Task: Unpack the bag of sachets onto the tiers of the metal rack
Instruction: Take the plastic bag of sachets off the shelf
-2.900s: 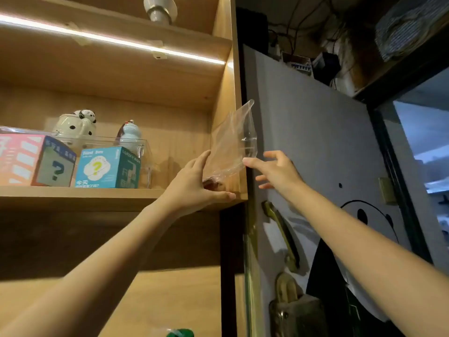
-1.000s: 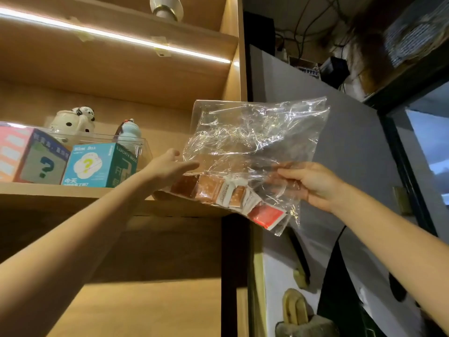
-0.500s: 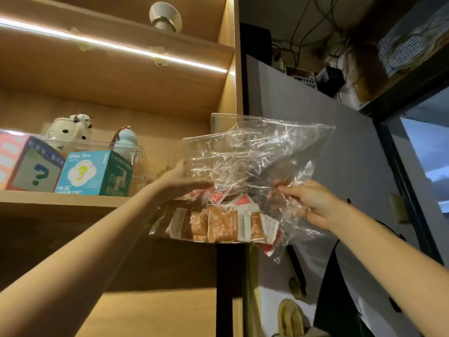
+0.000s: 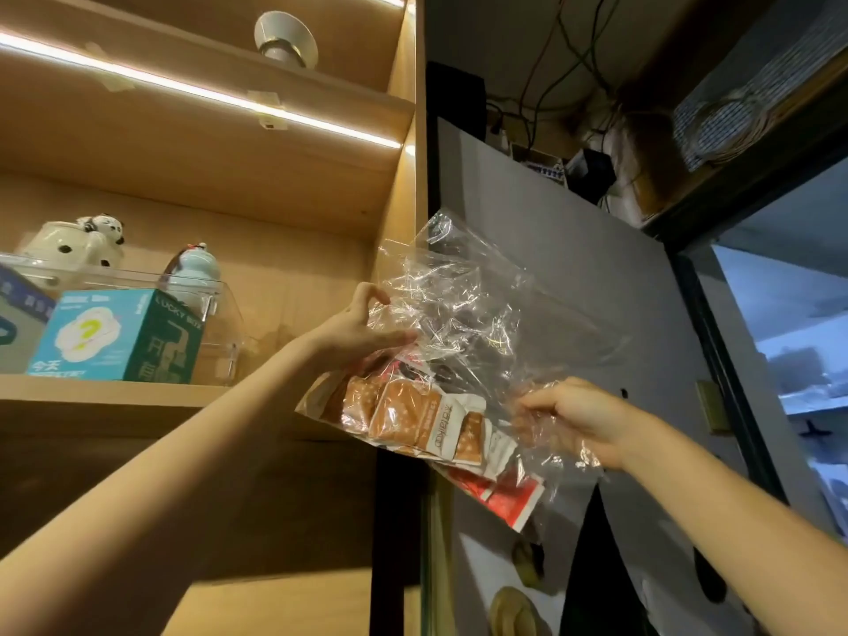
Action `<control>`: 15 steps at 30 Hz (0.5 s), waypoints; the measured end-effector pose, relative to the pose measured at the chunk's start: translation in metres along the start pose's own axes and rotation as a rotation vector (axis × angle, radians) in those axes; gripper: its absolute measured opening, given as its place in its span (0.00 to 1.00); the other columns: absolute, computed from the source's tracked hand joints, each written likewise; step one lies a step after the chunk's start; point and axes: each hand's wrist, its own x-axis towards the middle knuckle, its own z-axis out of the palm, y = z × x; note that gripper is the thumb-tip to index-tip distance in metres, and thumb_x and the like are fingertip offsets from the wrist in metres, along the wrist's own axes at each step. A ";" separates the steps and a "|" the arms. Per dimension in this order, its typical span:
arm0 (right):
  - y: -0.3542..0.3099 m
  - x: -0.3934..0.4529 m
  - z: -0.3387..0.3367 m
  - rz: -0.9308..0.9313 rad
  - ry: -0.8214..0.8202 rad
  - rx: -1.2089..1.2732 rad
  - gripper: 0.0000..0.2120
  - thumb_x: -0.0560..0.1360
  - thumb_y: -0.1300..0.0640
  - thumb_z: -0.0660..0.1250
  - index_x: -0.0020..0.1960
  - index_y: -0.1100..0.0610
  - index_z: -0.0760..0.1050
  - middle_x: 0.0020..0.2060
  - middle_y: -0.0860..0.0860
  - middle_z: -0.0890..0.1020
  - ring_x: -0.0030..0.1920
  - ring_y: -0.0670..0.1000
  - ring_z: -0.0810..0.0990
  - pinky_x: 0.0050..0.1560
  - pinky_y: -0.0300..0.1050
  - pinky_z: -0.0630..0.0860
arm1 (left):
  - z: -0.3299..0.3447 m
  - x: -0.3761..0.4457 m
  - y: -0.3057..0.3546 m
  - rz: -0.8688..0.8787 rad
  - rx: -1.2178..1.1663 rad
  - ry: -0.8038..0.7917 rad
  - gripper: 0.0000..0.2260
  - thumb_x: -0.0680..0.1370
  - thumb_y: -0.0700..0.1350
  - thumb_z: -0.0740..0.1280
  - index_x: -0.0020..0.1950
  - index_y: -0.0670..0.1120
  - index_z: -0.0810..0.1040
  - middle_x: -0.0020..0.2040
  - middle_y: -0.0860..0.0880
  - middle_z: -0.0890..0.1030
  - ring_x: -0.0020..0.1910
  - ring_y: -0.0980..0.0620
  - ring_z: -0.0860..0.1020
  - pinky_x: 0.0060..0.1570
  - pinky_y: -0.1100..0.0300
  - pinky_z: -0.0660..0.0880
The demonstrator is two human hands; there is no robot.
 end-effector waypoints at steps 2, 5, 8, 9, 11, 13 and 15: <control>0.007 -0.001 -0.003 0.015 0.007 0.034 0.07 0.74 0.71 0.60 0.41 0.66 0.76 0.25 0.55 0.81 0.26 0.48 0.81 0.32 0.42 0.80 | 0.004 0.003 0.004 -0.001 -0.084 -0.039 0.24 0.70 0.47 0.69 0.59 0.47 0.58 0.41 0.44 0.75 0.24 0.56 0.73 0.25 0.64 0.72; 0.015 -0.002 -0.008 0.018 0.048 0.100 0.05 0.75 0.71 0.60 0.45 0.67 0.74 0.26 0.57 0.81 0.25 0.49 0.81 0.30 0.45 0.80 | 0.008 0.003 0.006 0.039 -0.129 -0.005 0.22 0.72 0.43 0.69 0.58 0.47 0.59 0.42 0.41 0.79 0.21 0.56 0.75 0.22 0.63 0.74; 0.016 -0.001 -0.008 0.000 0.086 0.114 0.03 0.75 0.69 0.62 0.46 0.67 0.74 0.26 0.55 0.82 0.25 0.49 0.82 0.29 0.45 0.80 | 0.005 -0.001 0.005 0.087 -0.134 0.145 0.23 0.68 0.41 0.73 0.55 0.49 0.62 0.48 0.37 0.79 0.30 0.49 0.78 0.32 0.52 0.79; 0.014 -0.001 -0.008 -0.018 0.107 0.123 0.03 0.75 0.69 0.62 0.45 0.67 0.74 0.25 0.55 0.82 0.24 0.50 0.81 0.28 0.45 0.80 | 0.003 -0.004 0.007 0.095 -0.166 0.195 0.24 0.67 0.40 0.73 0.55 0.49 0.63 0.50 0.38 0.78 0.34 0.48 0.79 0.35 0.50 0.79; 0.011 -0.001 -0.008 -0.047 0.142 0.154 0.04 0.75 0.68 0.61 0.45 0.65 0.74 0.24 0.55 0.82 0.24 0.50 0.81 0.25 0.43 0.80 | 0.001 -0.007 0.011 0.115 -0.248 0.276 0.28 0.66 0.36 0.74 0.59 0.49 0.63 0.50 0.42 0.78 0.40 0.51 0.79 0.37 0.57 0.78; 0.006 -0.001 -0.007 -0.070 0.139 0.196 0.04 0.76 0.68 0.60 0.46 0.64 0.73 0.25 0.56 0.83 0.24 0.51 0.82 0.24 0.42 0.79 | -0.001 -0.010 0.014 0.133 -0.314 0.333 0.34 0.65 0.34 0.74 0.66 0.48 0.62 0.49 0.47 0.77 0.43 0.54 0.78 0.37 0.63 0.76; 0.002 -0.002 -0.007 -0.096 0.137 0.221 0.05 0.76 0.67 0.59 0.46 0.65 0.74 0.26 0.56 0.83 0.26 0.52 0.83 0.25 0.42 0.79 | -0.005 -0.013 0.014 0.114 -0.395 0.335 0.39 0.63 0.33 0.74 0.70 0.45 0.60 0.49 0.48 0.77 0.45 0.54 0.78 0.40 0.64 0.77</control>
